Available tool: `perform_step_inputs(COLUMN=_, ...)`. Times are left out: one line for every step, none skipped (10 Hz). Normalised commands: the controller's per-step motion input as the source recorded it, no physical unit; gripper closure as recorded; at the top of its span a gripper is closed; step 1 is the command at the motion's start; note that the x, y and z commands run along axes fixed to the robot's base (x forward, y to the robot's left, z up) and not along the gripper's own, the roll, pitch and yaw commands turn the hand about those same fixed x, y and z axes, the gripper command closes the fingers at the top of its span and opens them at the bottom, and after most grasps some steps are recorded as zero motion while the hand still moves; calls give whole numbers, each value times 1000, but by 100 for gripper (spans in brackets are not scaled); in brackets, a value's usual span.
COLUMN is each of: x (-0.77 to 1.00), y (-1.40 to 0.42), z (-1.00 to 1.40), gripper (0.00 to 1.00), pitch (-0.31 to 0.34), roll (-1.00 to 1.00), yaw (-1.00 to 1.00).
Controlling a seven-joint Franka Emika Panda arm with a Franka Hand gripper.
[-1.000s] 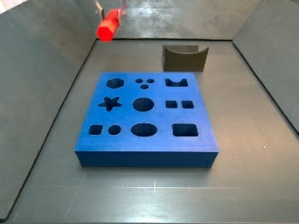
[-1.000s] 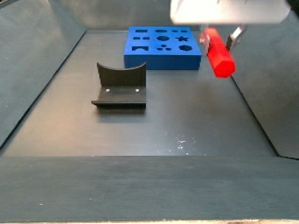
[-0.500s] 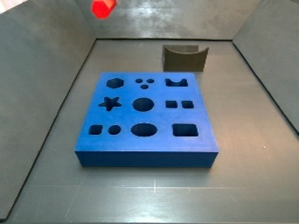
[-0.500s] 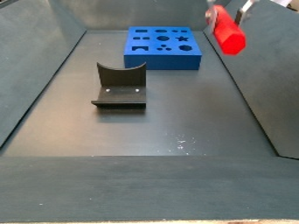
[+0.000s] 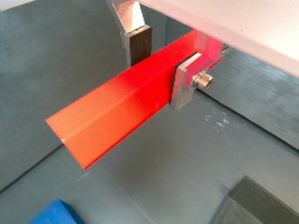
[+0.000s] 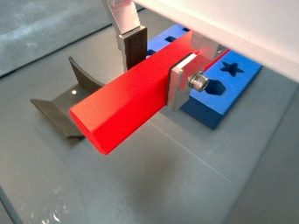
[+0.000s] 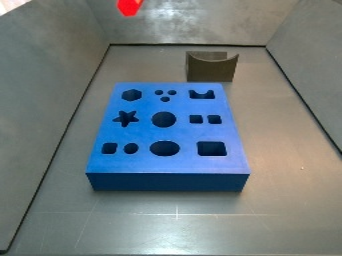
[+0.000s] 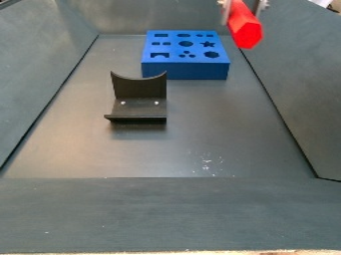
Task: Pick up the hexagon object. Move up. Place the hexagon object on the fixture. Regrasp the hexagon object. Move to above the board. Insert the hexagon object.
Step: Place the hexagon object on the fixture.
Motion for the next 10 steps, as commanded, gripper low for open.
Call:
perform_step_inputs(x=1000, y=-112, z=48, gripper=100, pitch=-16, roll=-43, yaw=22)
perform_step_inputs(x=1000, y=-102, z=39, gripper=100, pitch=4, roll=-47, yaw=23)
perform_step_inputs(x=1000, y=-94, z=31, gripper=100, pitch=24, roll=-53, yaw=22)
perform_step_inputs(x=1000, y=-85, z=27, gripper=100, pitch=37, roll=-57, yaw=21)
perform_step_inputs(x=1000, y=-78, z=23, gripper=100, pitch=49, roll=-62, yaw=20)
perform_step_inputs(x=1000, y=-71, z=19, gripper=100, pitch=67, roll=-60, yaw=21)
perform_step_inputs(x=1000, y=-65, z=17, gripper=100, pitch=78, roll=-56, yaw=23)
perform_step_inputs(x=1000, y=-61, z=15, gripper=100, pitch=87, roll=-55, yaw=25)
perform_step_inputs(x=1000, y=-53, z=12, gripper=100, pitch=103, roll=-55, yaw=29)
perform_step_inputs(x=1000, y=-48, z=12, gripper=100, pitch=113, roll=-56, yaw=29)
